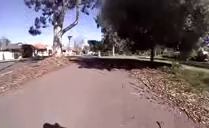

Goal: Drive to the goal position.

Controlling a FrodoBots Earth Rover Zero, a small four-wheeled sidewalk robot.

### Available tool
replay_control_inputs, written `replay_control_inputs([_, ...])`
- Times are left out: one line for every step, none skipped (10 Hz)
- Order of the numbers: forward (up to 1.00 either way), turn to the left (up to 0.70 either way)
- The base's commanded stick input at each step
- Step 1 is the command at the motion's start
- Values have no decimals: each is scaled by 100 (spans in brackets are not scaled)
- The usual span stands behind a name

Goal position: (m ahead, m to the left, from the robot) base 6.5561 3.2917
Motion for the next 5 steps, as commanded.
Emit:
replay_control_inputs([70,2])
replay_control_inputs([70,2])
replay_control_inputs([70,2])
replay_control_inputs([70,2])
replay_control_inputs([70,3])
